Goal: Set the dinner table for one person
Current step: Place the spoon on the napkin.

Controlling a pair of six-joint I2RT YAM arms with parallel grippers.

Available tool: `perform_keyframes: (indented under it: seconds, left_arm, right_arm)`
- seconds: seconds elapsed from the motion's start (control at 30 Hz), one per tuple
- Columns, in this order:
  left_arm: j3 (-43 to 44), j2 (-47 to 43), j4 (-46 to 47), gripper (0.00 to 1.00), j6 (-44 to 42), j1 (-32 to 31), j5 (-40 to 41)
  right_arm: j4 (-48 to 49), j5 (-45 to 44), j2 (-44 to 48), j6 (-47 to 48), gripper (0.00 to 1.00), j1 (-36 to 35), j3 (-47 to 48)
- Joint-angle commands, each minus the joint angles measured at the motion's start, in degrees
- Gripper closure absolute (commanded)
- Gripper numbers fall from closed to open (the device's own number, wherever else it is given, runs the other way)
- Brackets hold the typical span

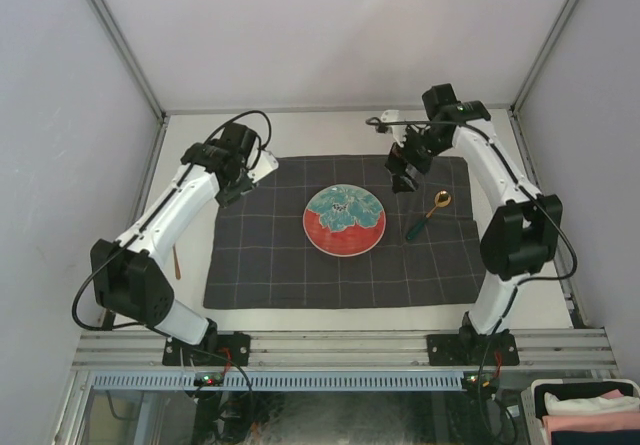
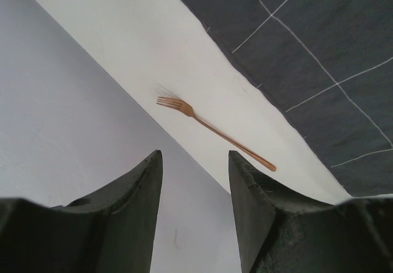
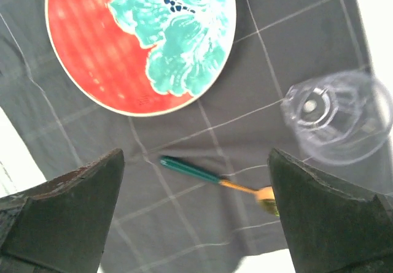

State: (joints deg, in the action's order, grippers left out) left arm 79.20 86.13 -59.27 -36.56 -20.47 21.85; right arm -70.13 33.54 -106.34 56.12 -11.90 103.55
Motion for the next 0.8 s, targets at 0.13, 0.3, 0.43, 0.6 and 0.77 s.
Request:
perform_keyframes:
  seconds: [0.13, 0.3, 0.43, 0.6, 0.77]
  left_arm:
    - [4.5, 4.9, 2.1, 0.49, 3.5, -0.2, -3.2]
    - [8.2, 7.4, 2.1, 0.49, 3.0, -0.3, -2.7]
    - [9.6, 9.0, 3.8, 0.5, 1.4, -0.1, -2.0]
    - [10.8, 11.4, 4.5, 0.51, 3.0, 0.1, -4.6]
    - [9.9, 13.3, 6.1, 0.52, 4.7, 0.3, -8.2]
  right_arm:
    - [26.2, -12.6, 12.8, -57.0, 0.0, 0.4, -15.2]
    - [28.1, -22.5, 15.5, -59.4, 0.0, -1.9, -20.2]
    - [28.5, -27.8, 14.8, -63.2, 0.0, -3.0, -22.2]
    - [29.1, -30.8, 11.6, -63.7, 0.0, -4.7, -20.9]
    - [23.7, -26.3, 9.6, -61.8, 0.0, -4.4, -11.9]
